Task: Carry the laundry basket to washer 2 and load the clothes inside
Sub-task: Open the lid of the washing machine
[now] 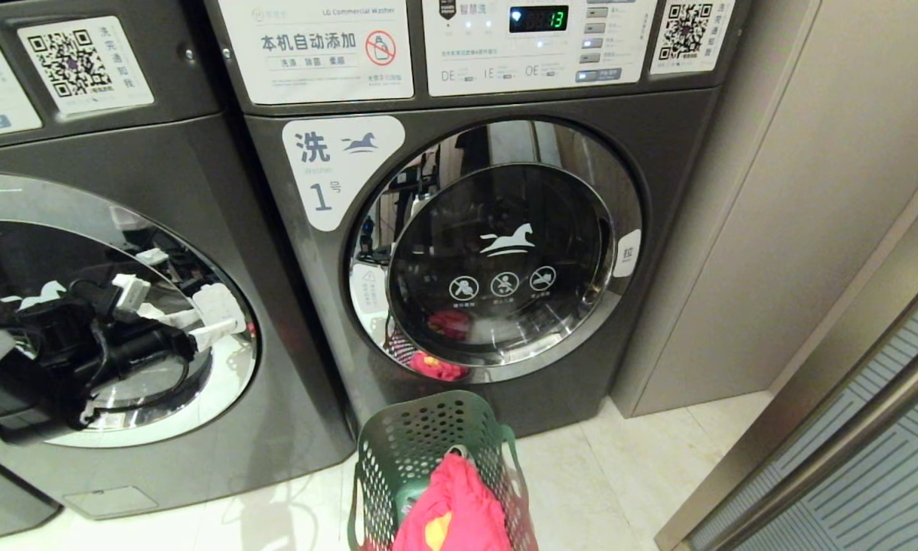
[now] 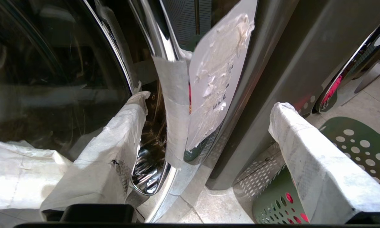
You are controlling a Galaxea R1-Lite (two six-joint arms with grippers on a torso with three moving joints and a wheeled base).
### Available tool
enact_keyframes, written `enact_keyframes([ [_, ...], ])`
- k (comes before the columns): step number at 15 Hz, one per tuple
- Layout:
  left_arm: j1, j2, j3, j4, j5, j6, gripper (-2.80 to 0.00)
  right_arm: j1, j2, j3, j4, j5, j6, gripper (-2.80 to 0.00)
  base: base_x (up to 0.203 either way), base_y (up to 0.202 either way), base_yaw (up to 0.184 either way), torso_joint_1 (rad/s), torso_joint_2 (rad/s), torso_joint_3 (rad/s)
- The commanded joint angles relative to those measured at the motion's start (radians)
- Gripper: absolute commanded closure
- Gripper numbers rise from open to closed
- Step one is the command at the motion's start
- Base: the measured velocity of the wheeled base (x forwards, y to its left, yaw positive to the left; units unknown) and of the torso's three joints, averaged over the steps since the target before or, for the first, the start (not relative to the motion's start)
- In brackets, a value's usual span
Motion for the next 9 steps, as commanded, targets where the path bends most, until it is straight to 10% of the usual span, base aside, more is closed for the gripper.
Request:
enact_keyframes([
  [1, 0.004, -0.008, 0.031, -0.015, -0.009, 0.001, -2.80, 0.000, 0.000, 0.000, 0.001, 0.000, -0.001, 0.00, 0.000, 0.000, 0.000, 0.000, 0.00, 0.000],
  [9, 0.004, -0.039, 0.056, -0.056, -0.006, 0.002, -2.80, 0.000, 0.000, 0.000, 0.001, 0.000, -0.001, 0.00, 0.000, 0.000, 0.000, 0.000, 0.00, 0.000],
])
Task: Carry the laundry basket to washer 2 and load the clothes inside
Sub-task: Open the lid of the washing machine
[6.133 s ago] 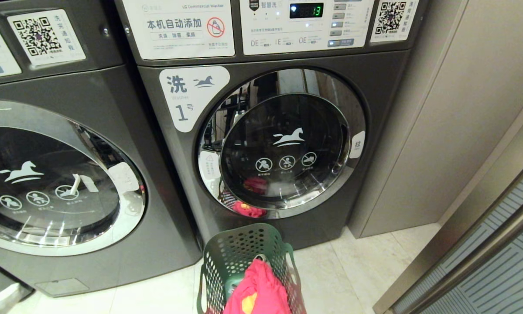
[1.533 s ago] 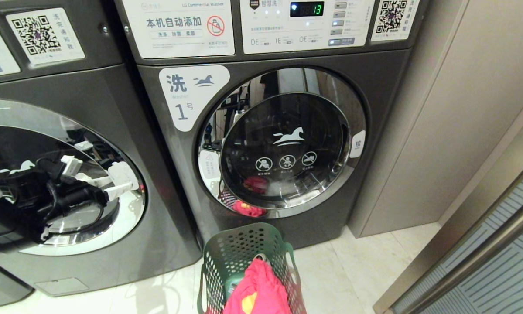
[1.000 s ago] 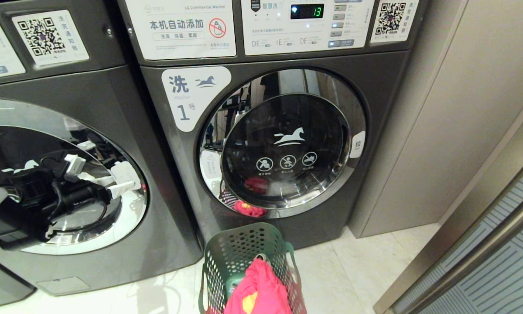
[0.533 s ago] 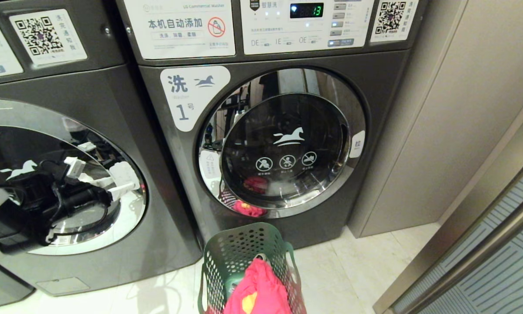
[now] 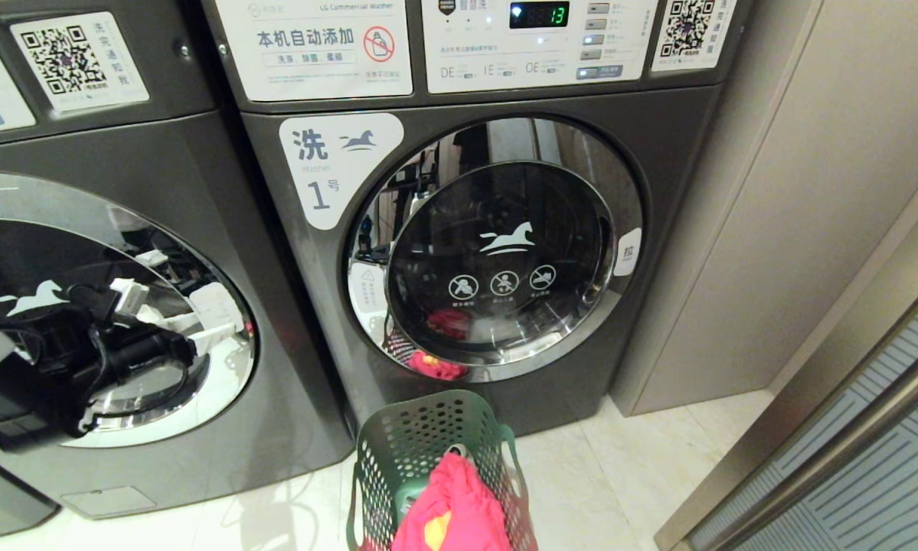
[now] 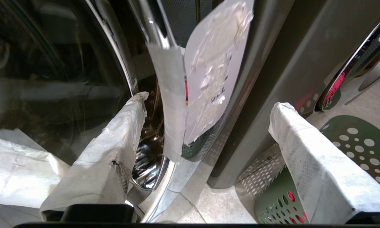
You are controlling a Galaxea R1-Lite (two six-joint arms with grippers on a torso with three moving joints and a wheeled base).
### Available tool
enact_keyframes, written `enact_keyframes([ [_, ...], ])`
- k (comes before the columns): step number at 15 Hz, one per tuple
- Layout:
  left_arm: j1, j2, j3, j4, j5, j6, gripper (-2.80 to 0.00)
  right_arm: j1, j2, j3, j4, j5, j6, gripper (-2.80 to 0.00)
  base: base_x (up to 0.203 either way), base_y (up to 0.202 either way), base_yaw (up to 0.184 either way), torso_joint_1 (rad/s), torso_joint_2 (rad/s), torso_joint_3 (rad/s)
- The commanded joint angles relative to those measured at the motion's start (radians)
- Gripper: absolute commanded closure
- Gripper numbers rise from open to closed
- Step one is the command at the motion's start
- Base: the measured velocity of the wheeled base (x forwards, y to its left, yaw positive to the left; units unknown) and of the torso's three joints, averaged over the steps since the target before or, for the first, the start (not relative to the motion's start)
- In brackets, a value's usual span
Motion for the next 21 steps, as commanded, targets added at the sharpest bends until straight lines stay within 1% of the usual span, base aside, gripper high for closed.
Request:
enact_keyframes([
  [1, 0.002, -0.021, 0.000, -0.007, -0.007, 0.001, -2.80, 0.000, 0.000, 0.000, 0.001, 0.000, -0.001, 0.00, 0.000, 0.000, 0.000, 0.000, 0.00, 0.000],
  [8, -0.003, -0.042, 0.021, -0.007, -0.007, -0.002, -2.80, 0.000, 0.000, 0.000, 0.001, 0.000, -0.001, 0.00, 0.000, 0.000, 0.000, 0.000, 0.00, 0.000],
  [12, -0.003, -0.055, 0.058, -0.009, -0.008, 0.008, -2.80, 0.000, 0.000, 0.000, 0.001, 0.000, -0.001, 0.00, 0.000, 0.000, 0.000, 0.000, 0.00, 0.000],
  [14, -0.005, -0.057, 0.063, -0.015, -0.010, 0.016, -2.80, 0.001, 0.000, 0.000, 0.001, 0.000, -0.001, 0.00, 0.000, 0.000, 0.000, 0.000, 0.00, 0.000],
  [21, -0.008, -0.063, 0.065, -0.023, -0.015, 0.014, -2.80, 0.000, 0.000, 0.000, 0.001, 0.000, -0.001, 0.00, 0.000, 0.000, 0.000, 0.000, 0.00, 0.000],
])
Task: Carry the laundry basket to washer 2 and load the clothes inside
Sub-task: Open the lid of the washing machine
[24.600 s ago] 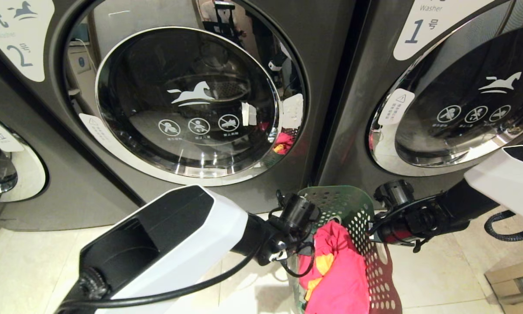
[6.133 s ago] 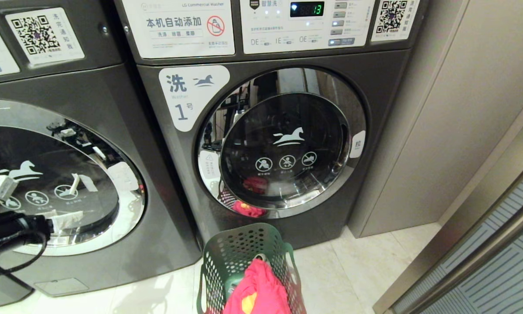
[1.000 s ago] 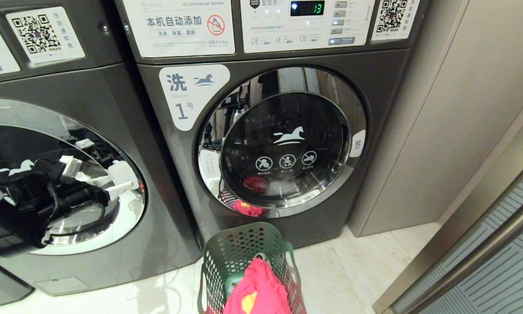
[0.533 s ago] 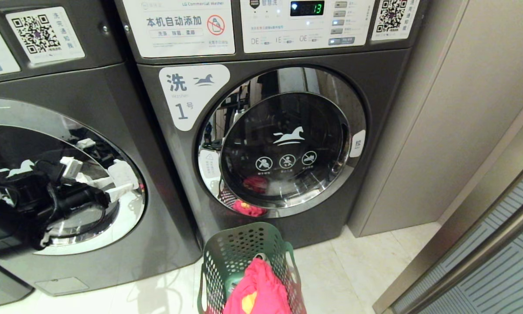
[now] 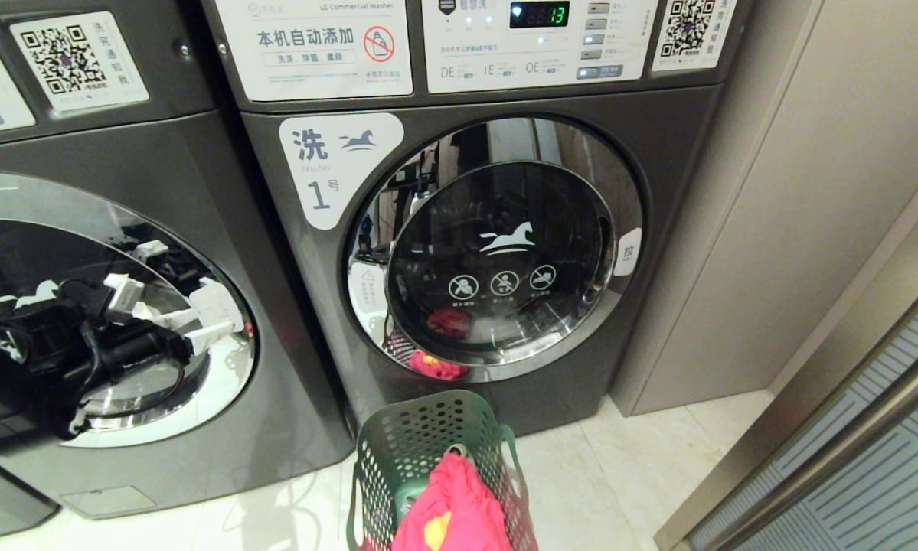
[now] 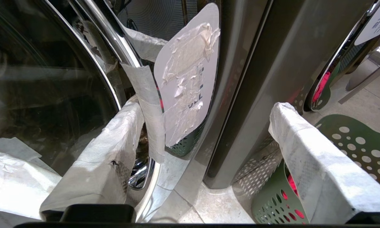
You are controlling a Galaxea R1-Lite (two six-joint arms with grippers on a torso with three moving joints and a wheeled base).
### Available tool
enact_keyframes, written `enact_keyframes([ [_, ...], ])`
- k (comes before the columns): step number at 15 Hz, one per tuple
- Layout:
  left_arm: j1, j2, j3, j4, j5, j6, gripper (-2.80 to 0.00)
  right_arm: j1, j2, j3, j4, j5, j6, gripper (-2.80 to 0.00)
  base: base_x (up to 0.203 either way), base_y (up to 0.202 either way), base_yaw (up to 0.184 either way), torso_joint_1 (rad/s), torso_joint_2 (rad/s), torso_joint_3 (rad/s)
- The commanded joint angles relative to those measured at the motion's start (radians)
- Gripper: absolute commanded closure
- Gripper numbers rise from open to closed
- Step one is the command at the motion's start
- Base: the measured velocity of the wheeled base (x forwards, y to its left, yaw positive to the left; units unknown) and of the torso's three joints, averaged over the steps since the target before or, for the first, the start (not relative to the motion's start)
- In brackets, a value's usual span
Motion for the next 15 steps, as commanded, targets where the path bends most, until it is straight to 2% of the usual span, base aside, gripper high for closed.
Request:
enact_keyframes([
  [1, -0.004, -0.003, -0.001, -0.006, -0.014, 0.000, -2.80, 0.000, 0.000, 0.000, 0.001, 0.000, -0.001, 0.00, 0.000, 0.000, 0.000, 0.000, 0.00, 0.000],
  [8, -0.022, -0.001, 0.014, -0.008, -0.026, 0.000, -2.80, 0.000, -0.001, 0.000, 0.001, 0.000, -0.001, 0.00, 0.000, 0.000, 0.000, 0.000, 0.00, 0.000],
  [12, 0.004, 0.002, 0.052, -0.028, -0.023, 0.038, -2.80, 0.000, 0.000, 0.000, 0.001, 0.000, -0.001, 0.00, 0.000, 0.000, 0.000, 0.000, 0.00, 0.000],
  [15, 0.013, 0.003, 0.053, -0.032, -0.023, 0.039, -2.80, 0.000, 0.000, 0.000, 0.001, 0.000, -0.001, 0.00, 0.000, 0.000, 0.000, 0.000, 0.00, 0.000],
])
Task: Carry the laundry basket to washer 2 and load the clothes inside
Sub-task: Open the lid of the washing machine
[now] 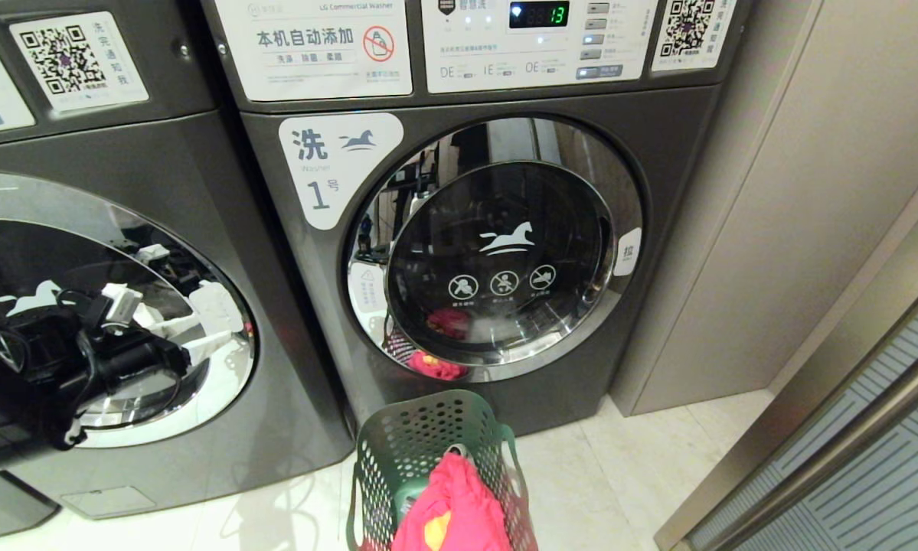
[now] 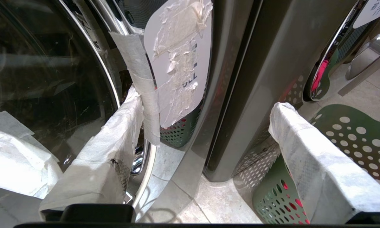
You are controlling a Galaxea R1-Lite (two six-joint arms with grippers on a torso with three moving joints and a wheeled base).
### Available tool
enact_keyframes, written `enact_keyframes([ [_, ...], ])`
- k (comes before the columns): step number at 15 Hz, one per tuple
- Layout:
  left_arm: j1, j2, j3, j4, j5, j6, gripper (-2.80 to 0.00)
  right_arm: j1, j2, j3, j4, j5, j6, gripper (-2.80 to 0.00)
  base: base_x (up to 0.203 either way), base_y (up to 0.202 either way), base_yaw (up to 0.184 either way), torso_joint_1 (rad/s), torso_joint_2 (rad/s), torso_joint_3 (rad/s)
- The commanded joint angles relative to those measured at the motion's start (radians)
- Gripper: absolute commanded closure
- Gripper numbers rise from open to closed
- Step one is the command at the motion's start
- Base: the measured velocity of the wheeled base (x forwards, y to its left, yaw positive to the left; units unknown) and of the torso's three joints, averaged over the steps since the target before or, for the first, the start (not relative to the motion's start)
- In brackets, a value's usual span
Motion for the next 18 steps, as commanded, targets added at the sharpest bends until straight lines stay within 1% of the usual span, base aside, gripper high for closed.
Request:
enact_keyframes([
  [1, 0.005, 0.003, 0.003, -0.017, 0.000, 0.001, -2.80, 0.000, 0.000, 0.000, 0.001, 0.000, -0.001, 0.00, 0.000, 0.000, 0.000, 0.000, 0.00, 0.000],
  [9, 0.002, 0.035, -0.015, -0.034, -0.009, -0.007, -2.80, 0.000, 0.000, 0.000, 0.001, 0.000, -0.001, 0.00, 0.000, 0.000, 0.000, 0.000, 0.00, 0.000],
  [13, 0.000, 0.097, -0.102, -0.053, -0.017, -0.025, -2.80, 0.000, 0.000, 0.000, 0.001, 0.000, -0.001, 0.00, 0.000, 0.000, 0.000, 0.000, 0.00, 0.000],
  [14, 0.000, 0.107, -0.120, -0.055, -0.017, -0.039, -2.80, 0.000, -0.001, 0.000, 0.001, 0.000, -0.001, 0.00, 0.000, 0.000, 0.000, 0.000, 0.00, 0.000],
  [18, -0.001, 0.127, -0.164, -0.056, -0.017, -0.071, -2.80, 0.000, 0.000, 0.000, 0.001, 0.000, -0.001, 0.00, 0.000, 0.000, 0.000, 0.000, 0.00, 0.000],
])
